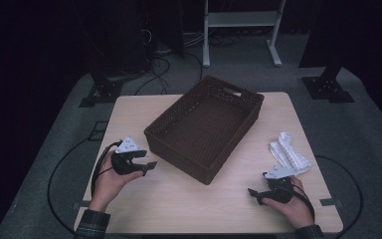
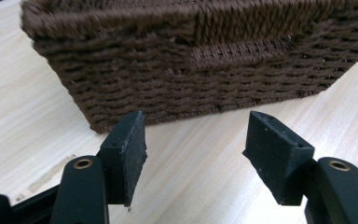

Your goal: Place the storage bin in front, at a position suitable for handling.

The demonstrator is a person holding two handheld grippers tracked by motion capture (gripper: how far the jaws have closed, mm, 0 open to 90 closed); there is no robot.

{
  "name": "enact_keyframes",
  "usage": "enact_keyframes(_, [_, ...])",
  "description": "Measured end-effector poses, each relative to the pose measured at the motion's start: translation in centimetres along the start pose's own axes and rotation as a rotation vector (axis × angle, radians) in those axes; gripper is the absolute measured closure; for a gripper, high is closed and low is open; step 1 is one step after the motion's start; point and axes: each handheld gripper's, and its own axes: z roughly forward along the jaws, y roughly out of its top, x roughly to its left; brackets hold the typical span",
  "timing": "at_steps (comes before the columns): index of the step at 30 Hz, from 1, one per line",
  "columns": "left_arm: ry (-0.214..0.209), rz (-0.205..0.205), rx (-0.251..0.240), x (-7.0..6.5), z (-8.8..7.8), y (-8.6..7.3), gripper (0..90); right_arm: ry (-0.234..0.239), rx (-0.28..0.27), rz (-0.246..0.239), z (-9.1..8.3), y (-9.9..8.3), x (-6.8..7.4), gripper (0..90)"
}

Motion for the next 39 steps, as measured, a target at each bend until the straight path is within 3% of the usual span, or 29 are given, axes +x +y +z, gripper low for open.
enact_keyframes(11, [-0.001, -0.009, -0.006, 1.2, -0.7, 2.4, 43.2, 0.001, 0.0, -0.001, 0.0, 0.0, 0.0, 14.1])
enact_keyframes(21, [0.025, -0.01, -0.023, 2.4, -0.8, 4.9, 45.6, 0.001, 0.0, 0.0, 0.0, 0.0, 0.0, 14.1])
enact_keyframes(27, [0.033, 0.01, -0.001, 3.2, -0.3, 6.3, 46.9, 0.002, 0.0, -0.002, 0.0, 0.0, 0.0, 14.1])
enact_keyframes(39, [0.067, -0.013, 0.047, 5.4, 1.2, 9.2, 53.3, 0.002, 0.001, 0.0, 0.0, 0.0, 0.0, 14.1])
